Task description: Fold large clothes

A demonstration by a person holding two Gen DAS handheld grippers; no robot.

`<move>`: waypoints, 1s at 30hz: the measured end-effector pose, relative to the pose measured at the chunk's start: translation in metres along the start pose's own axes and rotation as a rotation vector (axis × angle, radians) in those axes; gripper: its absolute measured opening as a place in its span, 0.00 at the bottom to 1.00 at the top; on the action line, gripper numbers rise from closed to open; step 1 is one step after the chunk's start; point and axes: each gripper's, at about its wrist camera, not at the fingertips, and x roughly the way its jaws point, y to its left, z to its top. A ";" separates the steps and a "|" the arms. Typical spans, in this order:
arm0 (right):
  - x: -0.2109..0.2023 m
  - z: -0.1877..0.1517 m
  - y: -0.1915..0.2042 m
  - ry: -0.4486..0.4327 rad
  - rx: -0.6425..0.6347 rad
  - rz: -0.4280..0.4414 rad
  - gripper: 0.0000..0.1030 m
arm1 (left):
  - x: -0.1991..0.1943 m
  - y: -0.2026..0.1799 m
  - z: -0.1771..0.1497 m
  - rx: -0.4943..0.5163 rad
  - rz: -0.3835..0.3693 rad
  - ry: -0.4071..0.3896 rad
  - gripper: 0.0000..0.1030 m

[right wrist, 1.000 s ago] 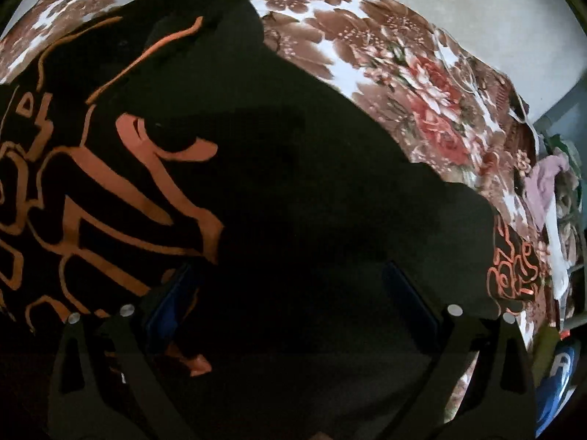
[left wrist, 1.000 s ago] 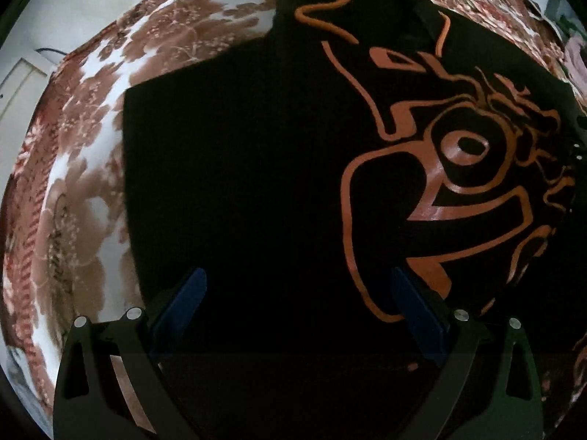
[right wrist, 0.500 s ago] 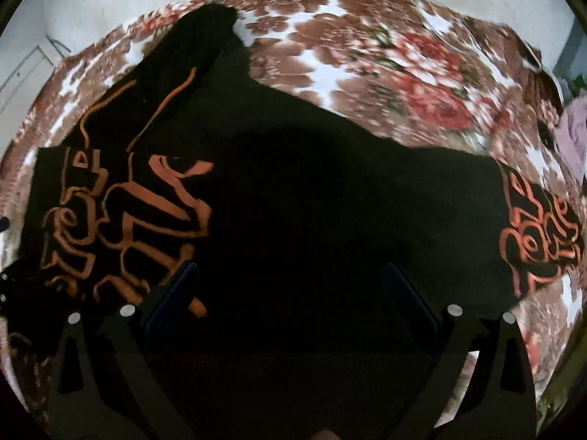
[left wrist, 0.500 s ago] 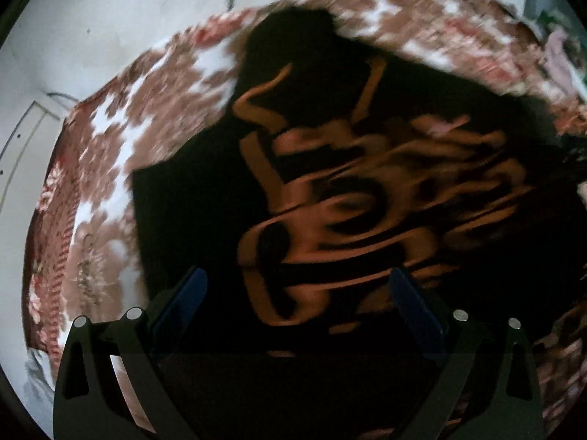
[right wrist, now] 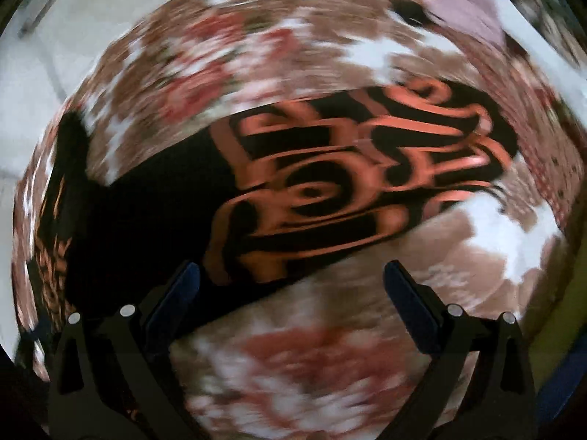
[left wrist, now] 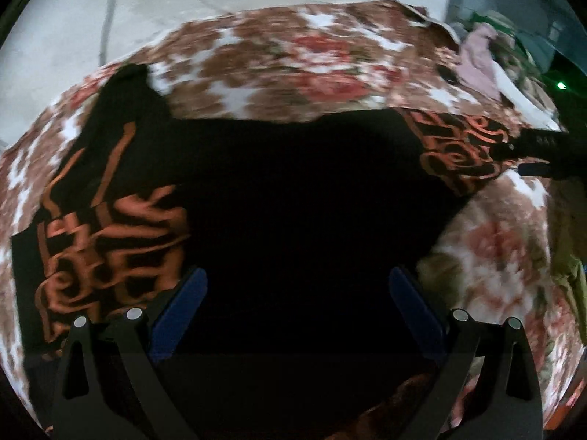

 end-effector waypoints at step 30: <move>0.059 0.080 -0.213 0.077 0.612 0.391 0.96 | 0.114 -0.105 -0.005 0.234 -0.113 0.233 0.95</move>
